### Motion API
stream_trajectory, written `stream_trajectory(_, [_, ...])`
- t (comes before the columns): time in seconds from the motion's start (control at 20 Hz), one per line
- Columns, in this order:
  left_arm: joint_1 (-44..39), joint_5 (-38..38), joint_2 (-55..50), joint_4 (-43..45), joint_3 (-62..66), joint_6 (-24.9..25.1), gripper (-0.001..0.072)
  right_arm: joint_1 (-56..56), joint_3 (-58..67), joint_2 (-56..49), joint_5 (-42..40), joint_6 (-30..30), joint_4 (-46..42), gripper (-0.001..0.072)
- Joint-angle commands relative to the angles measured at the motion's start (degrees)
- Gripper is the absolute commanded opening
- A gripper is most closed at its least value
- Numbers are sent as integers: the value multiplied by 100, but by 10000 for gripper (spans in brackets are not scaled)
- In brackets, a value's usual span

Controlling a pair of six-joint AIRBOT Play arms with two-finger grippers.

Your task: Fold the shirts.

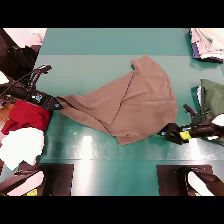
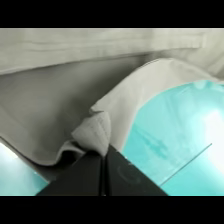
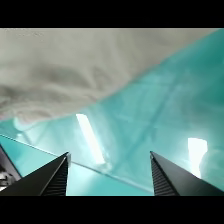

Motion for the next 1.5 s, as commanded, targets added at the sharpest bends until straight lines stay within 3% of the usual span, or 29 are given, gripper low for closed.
stream_trajectory(0.0, [2,-4,48,-297,-11,-57,26,586,-411,-413,-1130,-26,621,544])
stream_trajectory(0.05, [2,-4,52,-299,-11,-57,26,804,-354,-649,-1338,-28,636,452])
stream_trajectory(0.15, [2,0,55,-326,-9,-57,26,1198,-92,-1073,-1665,-81,625,404])
stream_trajectory(0.4, [2,70,66,-605,76,-57,26,1558,1001,-1451,-1860,-85,269,25])
stream_trajectory(0.6, [2,540,365,-752,1075,-131,25,1163,2267,-564,-1694,26,-72,23])
stream_trajectory(0.8, [2,1775,933,-1080,2811,-317,26,304,4450,330,-1770,20,-90,23])
stream_trajectory(1.0, [2,2745,1318,-1366,4369,-313,26,-339,6596,549,-1657,-212,-90,23])
stream_trajectory(1.25, [2,2638,1423,-1384,5834,-472,26,-874,8268,557,-1123,-243,-85,22])
stream_trajectory(1.45, [2,2518,1506,-1565,6072,-719,26,-1526,9143,435,-319,-236,-76,22])
